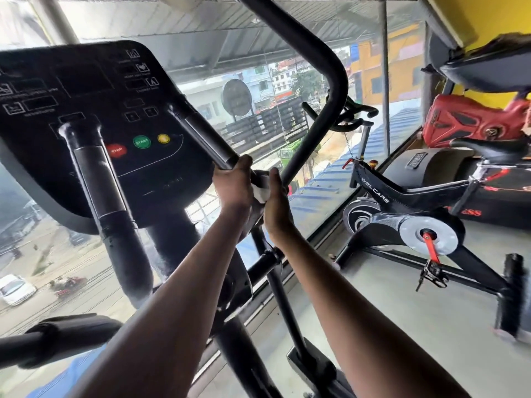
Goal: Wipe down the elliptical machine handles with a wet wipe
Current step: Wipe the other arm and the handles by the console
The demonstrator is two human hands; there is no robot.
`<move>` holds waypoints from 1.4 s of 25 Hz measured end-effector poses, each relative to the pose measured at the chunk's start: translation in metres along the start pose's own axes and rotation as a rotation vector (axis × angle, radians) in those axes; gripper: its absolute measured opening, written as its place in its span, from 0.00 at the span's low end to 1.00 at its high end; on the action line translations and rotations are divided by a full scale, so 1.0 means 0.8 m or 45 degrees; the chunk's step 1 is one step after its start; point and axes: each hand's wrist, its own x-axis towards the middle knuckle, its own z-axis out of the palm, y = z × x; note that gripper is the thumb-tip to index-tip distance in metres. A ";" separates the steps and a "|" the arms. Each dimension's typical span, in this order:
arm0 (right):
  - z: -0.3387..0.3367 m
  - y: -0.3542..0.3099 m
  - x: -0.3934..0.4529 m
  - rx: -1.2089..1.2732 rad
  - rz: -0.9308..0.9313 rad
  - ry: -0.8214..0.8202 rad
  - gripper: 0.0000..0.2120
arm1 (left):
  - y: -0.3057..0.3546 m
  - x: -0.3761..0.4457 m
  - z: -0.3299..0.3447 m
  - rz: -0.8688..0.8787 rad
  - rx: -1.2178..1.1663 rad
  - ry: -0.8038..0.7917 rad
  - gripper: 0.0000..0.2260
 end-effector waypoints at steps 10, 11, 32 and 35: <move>0.016 0.028 -0.005 0.051 -0.104 0.155 0.15 | -0.009 -0.009 0.001 -0.086 0.002 -0.071 0.10; 0.020 0.039 -0.009 0.027 -0.162 0.174 0.15 | -0.011 -0.006 0.001 -0.083 0.015 -0.078 0.10; 0.000 0.093 -0.047 -0.393 -0.405 0.270 0.20 | -0.025 0.000 -0.004 -0.032 -0.115 -0.257 0.07; 0.008 0.100 -0.035 -0.164 -0.027 0.267 0.23 | -0.029 0.000 -0.004 -0.001 -0.114 -0.263 0.08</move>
